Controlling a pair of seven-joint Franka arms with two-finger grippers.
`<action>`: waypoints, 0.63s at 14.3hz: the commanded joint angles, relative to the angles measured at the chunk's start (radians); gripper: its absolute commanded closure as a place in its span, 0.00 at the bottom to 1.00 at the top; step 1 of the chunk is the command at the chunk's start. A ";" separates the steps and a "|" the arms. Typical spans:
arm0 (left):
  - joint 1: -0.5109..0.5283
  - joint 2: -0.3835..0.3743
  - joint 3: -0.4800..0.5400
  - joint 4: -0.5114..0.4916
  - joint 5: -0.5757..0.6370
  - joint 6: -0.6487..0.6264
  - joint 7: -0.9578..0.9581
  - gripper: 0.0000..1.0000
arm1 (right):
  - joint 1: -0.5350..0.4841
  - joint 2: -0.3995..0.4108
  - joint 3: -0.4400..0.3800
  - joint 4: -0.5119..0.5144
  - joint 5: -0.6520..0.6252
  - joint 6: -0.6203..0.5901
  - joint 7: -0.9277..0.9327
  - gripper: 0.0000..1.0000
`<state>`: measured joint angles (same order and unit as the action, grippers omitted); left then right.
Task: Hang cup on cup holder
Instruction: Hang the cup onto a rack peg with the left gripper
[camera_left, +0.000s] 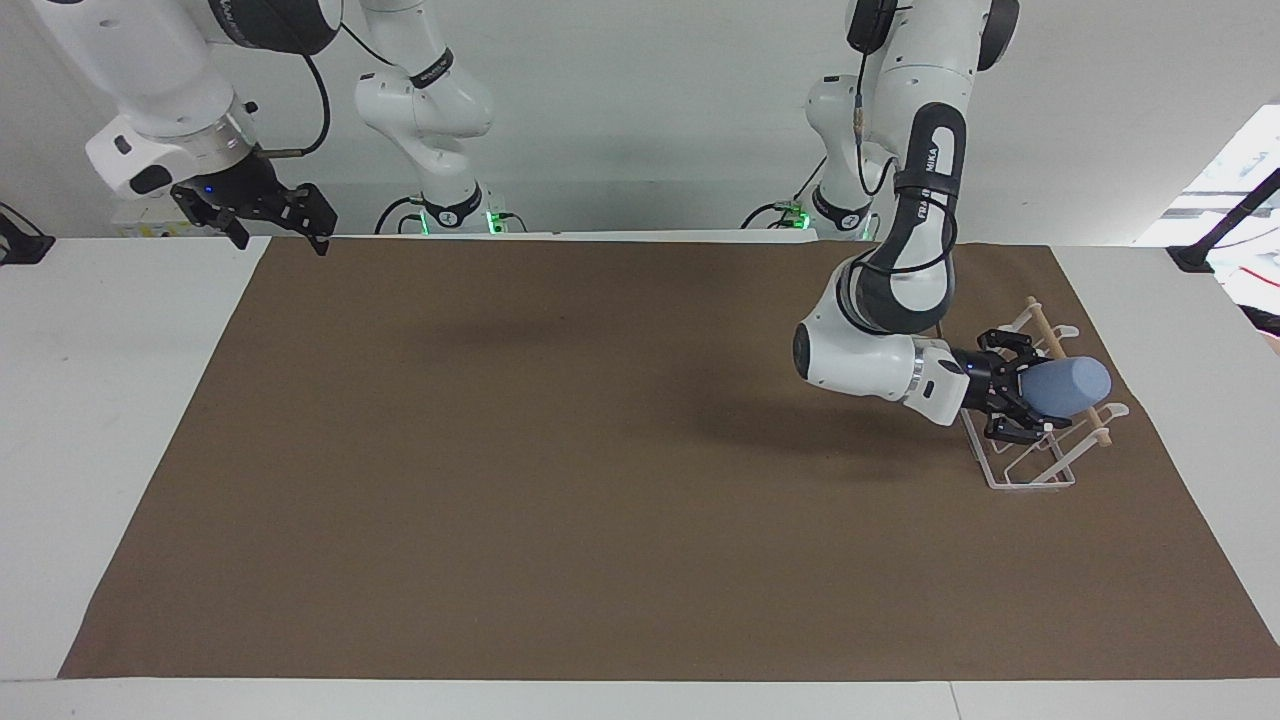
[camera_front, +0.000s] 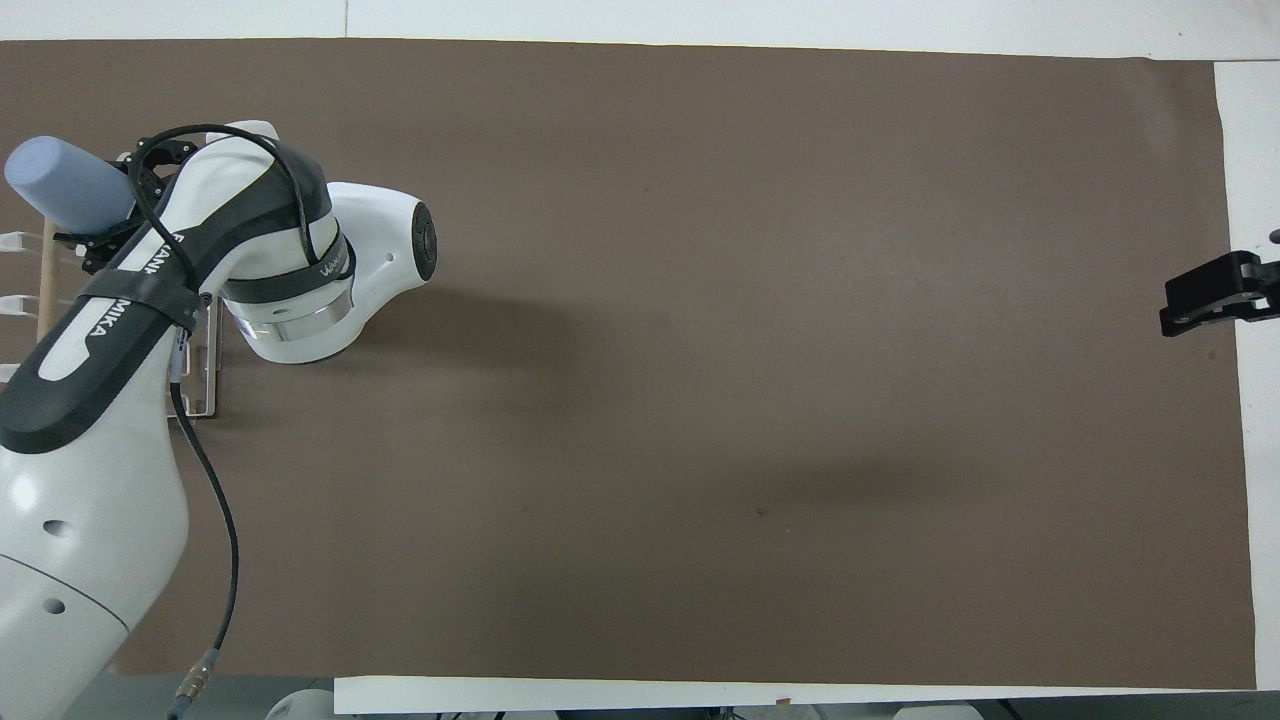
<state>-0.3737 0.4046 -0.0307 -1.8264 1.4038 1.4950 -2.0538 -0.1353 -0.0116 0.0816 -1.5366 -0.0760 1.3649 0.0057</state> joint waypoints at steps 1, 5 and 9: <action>0.030 0.037 -0.003 -0.008 0.038 -0.024 -0.048 1.00 | 0.005 -0.021 -0.003 -0.027 -0.021 0.011 -0.021 0.01; 0.045 0.037 -0.005 -0.025 0.052 -0.024 -0.063 1.00 | -0.003 -0.021 -0.003 -0.028 -0.005 0.008 -0.020 0.01; 0.058 0.033 -0.008 -0.043 0.050 -0.022 -0.069 1.00 | 0.006 -0.021 -0.003 -0.028 -0.005 0.008 -0.021 0.01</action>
<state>-0.3249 0.4502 -0.0294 -1.8420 1.4347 1.4894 -2.1020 -0.1335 -0.0118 0.0809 -1.5399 -0.0762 1.3648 0.0054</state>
